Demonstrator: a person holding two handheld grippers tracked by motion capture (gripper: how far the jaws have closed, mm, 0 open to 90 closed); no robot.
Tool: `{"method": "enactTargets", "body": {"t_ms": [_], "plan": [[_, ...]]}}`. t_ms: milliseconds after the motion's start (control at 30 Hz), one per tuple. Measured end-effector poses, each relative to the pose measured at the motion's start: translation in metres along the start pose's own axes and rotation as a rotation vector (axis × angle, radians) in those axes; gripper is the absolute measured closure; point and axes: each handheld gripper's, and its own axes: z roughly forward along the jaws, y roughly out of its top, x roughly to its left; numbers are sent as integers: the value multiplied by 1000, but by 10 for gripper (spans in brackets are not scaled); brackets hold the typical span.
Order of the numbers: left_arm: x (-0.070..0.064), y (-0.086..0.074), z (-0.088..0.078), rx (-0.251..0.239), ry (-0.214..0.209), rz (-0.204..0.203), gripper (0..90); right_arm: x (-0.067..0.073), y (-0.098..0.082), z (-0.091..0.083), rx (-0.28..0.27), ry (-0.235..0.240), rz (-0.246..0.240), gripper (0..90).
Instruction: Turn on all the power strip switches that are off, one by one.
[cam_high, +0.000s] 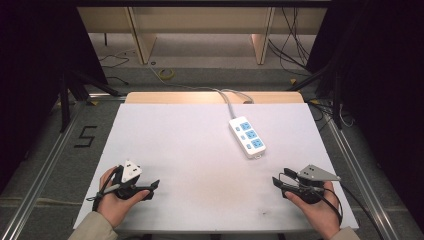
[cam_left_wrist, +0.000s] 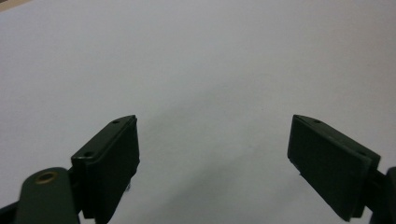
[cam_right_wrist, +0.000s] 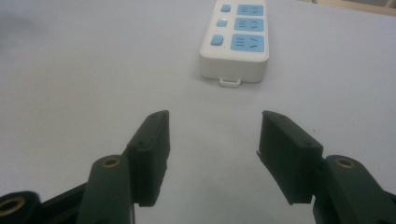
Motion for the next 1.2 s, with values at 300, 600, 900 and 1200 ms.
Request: {"method": "enactTargets", "body": {"t_ms": [300,600,900,1200], "plan": [[-1,0,0,0,3,8,165,2,6,-1,33,0,-28,653],[2,0,0,-8,17,-8,168,5,16,0,96,-32,-91,895],[5,0,-1,-11,26,-15,173,3,24,2,134,-47,-82,900],[5,0,-1,-10,28,-13,176,1,35,6,173,-48,-64,900]]}}
